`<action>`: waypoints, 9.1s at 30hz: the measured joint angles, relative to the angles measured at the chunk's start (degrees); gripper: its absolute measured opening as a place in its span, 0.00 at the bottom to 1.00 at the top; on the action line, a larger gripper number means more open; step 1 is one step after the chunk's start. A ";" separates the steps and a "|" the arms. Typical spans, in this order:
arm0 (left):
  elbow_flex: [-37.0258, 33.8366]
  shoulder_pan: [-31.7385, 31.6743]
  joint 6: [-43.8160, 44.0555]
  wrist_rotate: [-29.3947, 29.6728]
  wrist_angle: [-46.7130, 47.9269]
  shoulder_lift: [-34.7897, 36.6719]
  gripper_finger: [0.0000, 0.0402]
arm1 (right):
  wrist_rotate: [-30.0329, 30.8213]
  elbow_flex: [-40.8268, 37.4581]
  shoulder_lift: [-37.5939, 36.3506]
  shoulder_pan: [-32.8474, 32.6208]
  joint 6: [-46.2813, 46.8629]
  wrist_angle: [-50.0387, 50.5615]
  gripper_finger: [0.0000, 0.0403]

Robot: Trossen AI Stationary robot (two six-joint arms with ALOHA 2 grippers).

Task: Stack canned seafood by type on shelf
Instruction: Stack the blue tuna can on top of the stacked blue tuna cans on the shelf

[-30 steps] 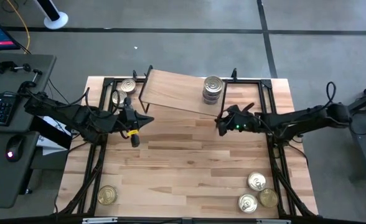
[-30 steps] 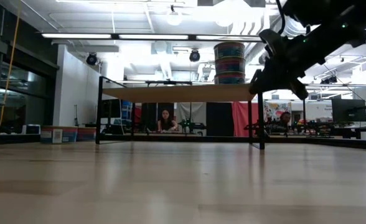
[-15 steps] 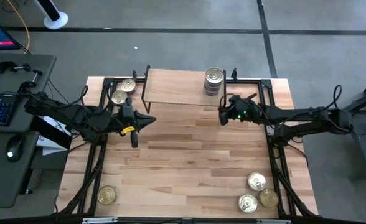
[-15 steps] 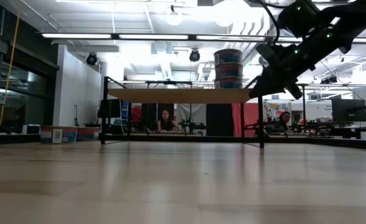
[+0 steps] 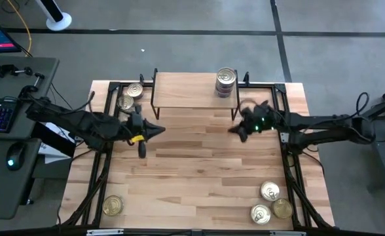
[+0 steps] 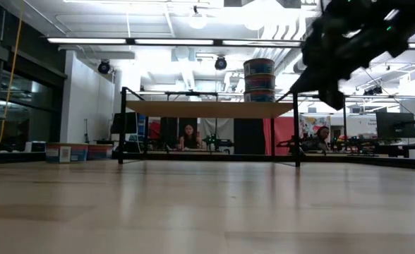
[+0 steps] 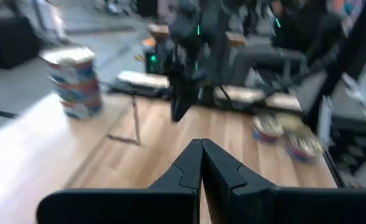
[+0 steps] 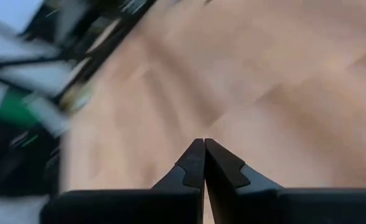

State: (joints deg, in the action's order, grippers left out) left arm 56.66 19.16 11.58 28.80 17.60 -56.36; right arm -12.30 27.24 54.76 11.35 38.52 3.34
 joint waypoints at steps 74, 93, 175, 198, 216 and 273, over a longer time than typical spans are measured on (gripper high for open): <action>-24.06 5.81 15.47 -0.75 -19.97 -14.31 0.00 | 12.43 49.15 47.68 -23.80 -25.69 36.12 0.00; -14.23 -2.12 -2.69 -17.36 -41.64 -44.88 0.00 | 19.79 24.74 43.61 -32.27 -1.18 6.81 0.00; -23.36 6.44 19.25 -6.54 -8.65 -19.19 0.00 | 23.17 49.21 46.82 -26.90 -19.07 21.42 0.01; -33.48 10.88 33.06 3.54 -9.38 -11.24 0.00 | 38.60 49.11 53.20 -21.76 7.56 16.39 0.66; -33.48 10.85 31.24 5.88 -10.24 -11.23 0.00 | 33.94 51.58 62.17 -21.07 6.05 13.74 0.66; -33.42 2.92 23.39 4.41 -35.81 -11.26 0.00 | 41.27 26.17 6.58 -11.77 10.83 -1.90 0.43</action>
State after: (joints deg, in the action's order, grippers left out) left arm 23.24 22.07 34.97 33.22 -18.21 -67.61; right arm 28.97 53.42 61.35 -0.42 49.35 1.44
